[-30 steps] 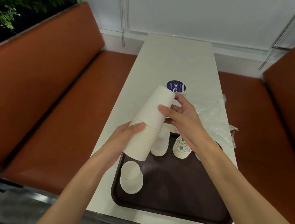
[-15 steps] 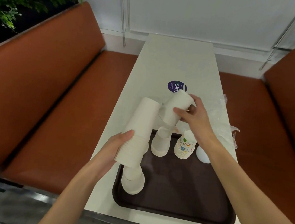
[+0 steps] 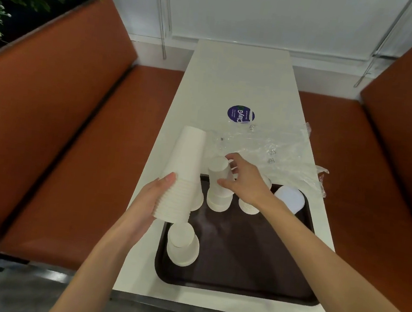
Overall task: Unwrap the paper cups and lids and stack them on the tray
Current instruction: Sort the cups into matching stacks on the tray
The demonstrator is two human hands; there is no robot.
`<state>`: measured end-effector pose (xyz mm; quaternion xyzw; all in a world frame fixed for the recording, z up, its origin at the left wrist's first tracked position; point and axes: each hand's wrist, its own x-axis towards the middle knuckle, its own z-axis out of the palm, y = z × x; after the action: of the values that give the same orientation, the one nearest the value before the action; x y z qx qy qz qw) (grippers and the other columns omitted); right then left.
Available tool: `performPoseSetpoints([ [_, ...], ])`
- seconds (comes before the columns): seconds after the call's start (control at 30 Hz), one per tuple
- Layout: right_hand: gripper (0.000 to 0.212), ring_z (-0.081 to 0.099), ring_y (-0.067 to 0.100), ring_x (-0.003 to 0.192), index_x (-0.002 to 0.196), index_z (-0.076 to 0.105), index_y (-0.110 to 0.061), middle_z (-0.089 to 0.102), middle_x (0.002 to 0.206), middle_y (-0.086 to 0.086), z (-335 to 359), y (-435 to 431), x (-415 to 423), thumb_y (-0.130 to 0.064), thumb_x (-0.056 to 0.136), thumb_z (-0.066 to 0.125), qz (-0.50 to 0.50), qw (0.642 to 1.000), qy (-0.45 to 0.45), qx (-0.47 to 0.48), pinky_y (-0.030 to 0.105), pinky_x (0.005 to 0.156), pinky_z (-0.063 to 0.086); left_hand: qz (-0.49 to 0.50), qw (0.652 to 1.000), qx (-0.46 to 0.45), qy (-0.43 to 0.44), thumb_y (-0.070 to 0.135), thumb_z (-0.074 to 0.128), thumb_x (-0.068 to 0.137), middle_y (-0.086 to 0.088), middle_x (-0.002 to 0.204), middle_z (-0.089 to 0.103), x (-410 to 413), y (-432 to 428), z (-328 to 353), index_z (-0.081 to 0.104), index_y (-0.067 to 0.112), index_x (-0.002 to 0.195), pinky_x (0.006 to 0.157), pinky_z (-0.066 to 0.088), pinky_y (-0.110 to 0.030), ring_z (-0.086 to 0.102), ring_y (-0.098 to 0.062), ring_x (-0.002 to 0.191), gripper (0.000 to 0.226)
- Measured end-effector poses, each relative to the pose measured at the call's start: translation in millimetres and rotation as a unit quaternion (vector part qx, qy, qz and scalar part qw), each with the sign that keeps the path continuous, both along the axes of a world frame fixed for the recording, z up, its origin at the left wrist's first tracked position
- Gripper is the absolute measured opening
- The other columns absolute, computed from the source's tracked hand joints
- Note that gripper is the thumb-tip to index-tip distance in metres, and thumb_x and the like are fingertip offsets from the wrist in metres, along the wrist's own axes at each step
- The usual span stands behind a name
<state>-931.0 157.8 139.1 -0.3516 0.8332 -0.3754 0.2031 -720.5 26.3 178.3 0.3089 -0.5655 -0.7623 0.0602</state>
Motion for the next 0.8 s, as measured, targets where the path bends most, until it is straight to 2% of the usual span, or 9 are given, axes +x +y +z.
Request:
performPoseSetpoints([
  [0.17,0.075,0.053,0.024,0.093,0.14,0.036,-0.017,0.056,0.101,0.007,-5,1,-3,-0.019,0.078,0.077,0.028,0.993,0.038,0.104,0.034,0.076,0.045,-0.006,1.0,-0.003,0.0,0.061,0.061,0.076,-0.007,0.103,0.076,-4,1,-1,0.065,0.019,0.118,0.065,0.058,-0.031,0.074,-0.027,0.093,0.059],
  [0.23,0.079,0.052,0.027,0.105,0.145,0.032,-0.018,0.053,0.115,0.011,-4,1,1,-0.018,0.079,0.075,0.048,0.989,0.039,0.133,0.034,0.082,0.044,-0.007,1.0,-0.007,0.003,0.063,0.064,0.072,-0.007,0.102,0.076,-6,0,-3,0.069,0.021,0.113,0.063,0.058,-0.03,0.075,-0.026,0.09,0.059],
  [0.3,0.076,0.049,0.028,0.118,0.146,0.033,-0.019,0.047,0.13,0.012,2,-1,7,-0.017,0.082,0.073,0.061,0.992,0.05,0.1,0.032,0.092,0.042,-0.011,1.0,-0.015,0.006,0.067,0.066,0.067,-0.002,0.1,0.077,-8,-1,-5,0.074,0.03,0.103,0.062,0.058,-0.026,0.075,-0.02,0.089,0.053],
  [0.4,0.056,0.053,0.023,0.118,0.139,0.045,-0.017,0.052,0.132,0.008,24,-8,11,-0.015,0.087,0.067,0.053,0.996,0.073,-0.008,0.029,0.095,0.042,-0.022,1.0,-0.012,0.003,0.066,0.063,0.072,0.003,0.099,0.077,-13,0,-7,0.076,0.04,0.093,0.065,0.059,-0.028,0.075,-0.017,0.09,0.036],
  [0.43,0.047,0.057,0.02,0.115,0.135,0.051,-0.017,0.057,0.127,0.006,33,-10,11,-0.016,0.09,0.064,0.034,0.997,0.042,-0.049,0.03,0.095,0.045,-0.02,1.0,-0.009,0.001,0.064,0.063,0.074,0.002,0.098,0.077,-14,0,-9,0.077,0.038,0.094,0.067,0.06,-0.03,0.075,-0.019,0.09,0.036],
  [0.5,0.027,0.065,0.018,0.105,0.122,0.059,-0.019,0.067,0.112,0.002,50,-12,11,-0.024,0.095,0.058,0.0,0.986,-0.11,-0.124,0.035,0.091,0.052,-0.009,1.0,-0.005,-0.007,0.062,0.063,0.073,0.002,0.095,0.077,-17,2,-9,0.073,0.029,0.102,0.069,0.061,-0.032,0.075,-0.02,0.091,0.045],
  [0.6,0.028,0.07,0.02,0.088,0.109,0.064,-0.021,0.072,0.094,0.0,61,-9,11,-0.041,0.091,0.062,0.019,0.921,-0.348,-0.171,0.043,0.08,0.059,-0.018,1.0,-0.018,-0.003,0.064,0.065,0.073,0.009,0.088,0.076,-22,7,-5,0.062,0.024,0.111,0.061,0.058,-0.023,0.074,-0.011,0.083,0.055],
  [0.7,0.038,0.073,0.02,0.088,0.118,0.063,-0.02,0.075,0.099,0.0,61,-7,13,-0.035,0.085,0.073,0.04,0.922,-0.345,-0.172,0.034,0.07,0.058,-0.028,0.999,-0.033,0.0,0.069,0.07,0.066,0.008,0.089,0.077,-24,11,-3,0.062,0.02,0.111,0.06,0.055,-0.02,0.074,-0.009,0.081,0.067],
  [0.8,0.041,0.071,0.022,0.084,0.12,0.063,-0.013,0.074,0.1,0.004,67,-7,5,-0.032,0.085,0.073,-0.004,0.915,-0.337,-0.224,0.035,0.069,0.057,-0.031,0.999,-0.039,-0.013,0.065,0.063,0.07,0.006,0.093,0.077,-25,12,-3,0.064,0.018,0.112,0.062,0.055,-0.02,0.074,-0.011,0.085,0.063],
])
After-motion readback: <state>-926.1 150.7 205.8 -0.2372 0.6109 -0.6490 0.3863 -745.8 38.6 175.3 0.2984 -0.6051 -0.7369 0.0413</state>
